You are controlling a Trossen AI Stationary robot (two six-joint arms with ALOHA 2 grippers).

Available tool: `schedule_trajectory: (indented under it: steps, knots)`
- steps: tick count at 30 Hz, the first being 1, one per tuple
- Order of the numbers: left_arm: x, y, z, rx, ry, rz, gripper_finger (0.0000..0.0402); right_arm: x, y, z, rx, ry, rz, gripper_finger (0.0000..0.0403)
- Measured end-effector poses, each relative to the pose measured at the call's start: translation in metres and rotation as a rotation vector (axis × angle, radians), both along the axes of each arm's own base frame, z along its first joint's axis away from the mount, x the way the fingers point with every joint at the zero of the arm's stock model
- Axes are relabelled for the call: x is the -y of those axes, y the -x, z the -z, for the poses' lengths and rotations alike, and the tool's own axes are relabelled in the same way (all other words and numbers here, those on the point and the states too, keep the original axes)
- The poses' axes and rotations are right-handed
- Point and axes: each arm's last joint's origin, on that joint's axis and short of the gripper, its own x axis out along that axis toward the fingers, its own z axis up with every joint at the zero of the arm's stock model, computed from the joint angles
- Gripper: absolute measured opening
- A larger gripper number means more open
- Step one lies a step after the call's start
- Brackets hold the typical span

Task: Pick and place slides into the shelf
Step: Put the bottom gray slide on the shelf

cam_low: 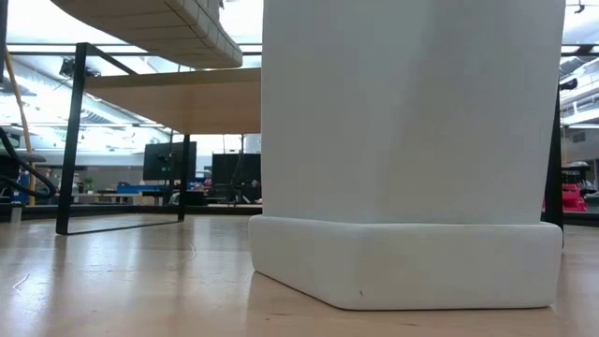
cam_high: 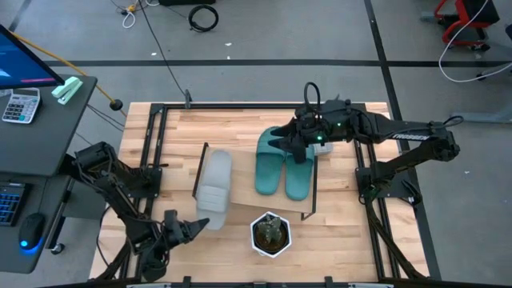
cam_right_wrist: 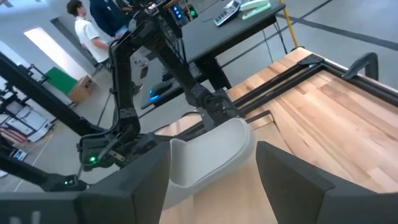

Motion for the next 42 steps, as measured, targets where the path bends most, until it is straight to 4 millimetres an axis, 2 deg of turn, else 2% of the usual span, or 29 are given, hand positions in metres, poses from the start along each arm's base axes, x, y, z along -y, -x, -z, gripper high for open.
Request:
schedule_trajectory:
  steps: [13,21,29,42]
  knots:
    - [-0.002,-0.003,0.001,-0.014,0.004,0.004,0.0032,-0.002,0.000,0.000,0.000,0.012,-0.011,0.0242]
    - [0.002,-0.006,-0.006,0.053,0.099,-0.015,0.0032,-0.003,0.000,0.000,0.000,0.013,-0.018,0.0242]
    - [0.005,-0.014,-0.020,0.157,0.286,-0.035,0.0032,-0.008,0.000,0.000,0.001,0.013,-0.040,0.0242]
    - [0.002,-0.018,-0.022,0.172,0.307,-0.052,0.0036,-0.012,0.000,0.000,0.001,0.013,-0.052,0.0242]
